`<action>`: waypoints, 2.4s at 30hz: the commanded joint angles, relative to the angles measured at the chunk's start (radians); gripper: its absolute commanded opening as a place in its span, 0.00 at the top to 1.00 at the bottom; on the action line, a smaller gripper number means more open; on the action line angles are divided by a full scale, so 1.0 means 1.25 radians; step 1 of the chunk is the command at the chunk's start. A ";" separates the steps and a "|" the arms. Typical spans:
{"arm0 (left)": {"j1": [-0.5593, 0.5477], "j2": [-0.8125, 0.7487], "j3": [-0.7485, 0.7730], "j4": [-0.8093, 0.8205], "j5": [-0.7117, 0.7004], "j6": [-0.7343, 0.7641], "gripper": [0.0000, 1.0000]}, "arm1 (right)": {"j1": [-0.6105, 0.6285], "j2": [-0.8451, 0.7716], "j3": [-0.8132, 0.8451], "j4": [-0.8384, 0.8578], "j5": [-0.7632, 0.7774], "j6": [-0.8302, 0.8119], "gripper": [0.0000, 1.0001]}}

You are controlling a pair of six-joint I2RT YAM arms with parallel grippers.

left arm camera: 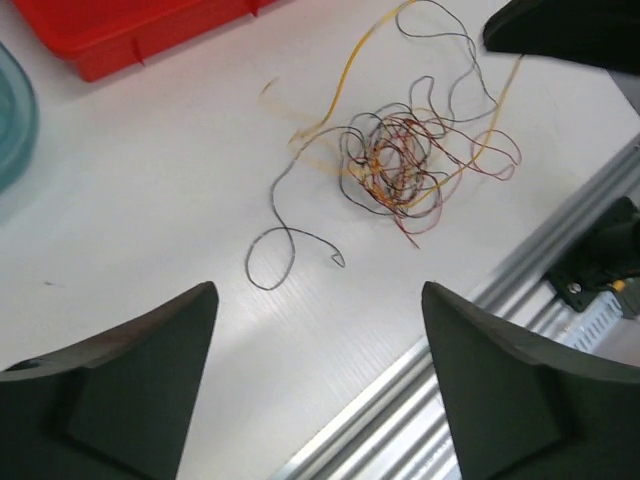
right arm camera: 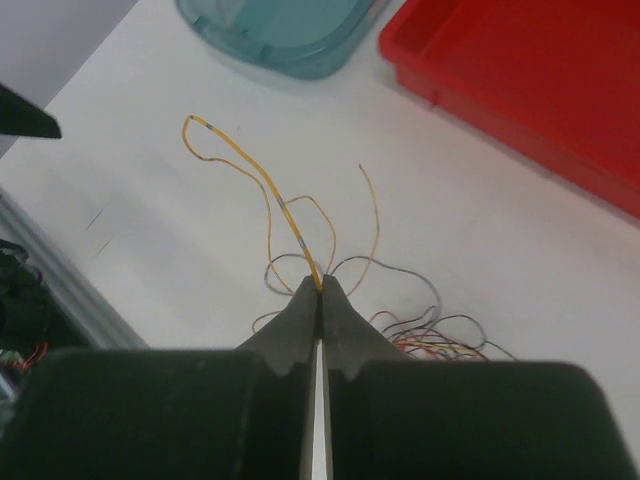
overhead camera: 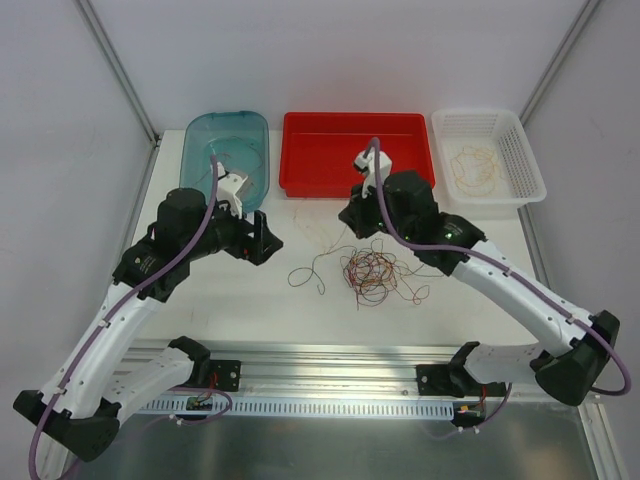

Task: Untangle the cables

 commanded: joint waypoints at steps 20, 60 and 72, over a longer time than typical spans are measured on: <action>-0.003 -0.047 -0.259 0.129 -0.349 0.016 0.01 | -0.577 0.066 0.285 -0.066 0.293 -0.057 0.99; -0.003 0.073 -0.239 0.118 -0.223 0.005 0.01 | -0.387 -0.106 -0.347 -0.044 -0.160 0.084 0.34; -0.004 0.093 -0.241 0.118 -0.178 -0.019 0.01 | -0.190 -0.051 -0.445 0.052 0.012 0.178 0.59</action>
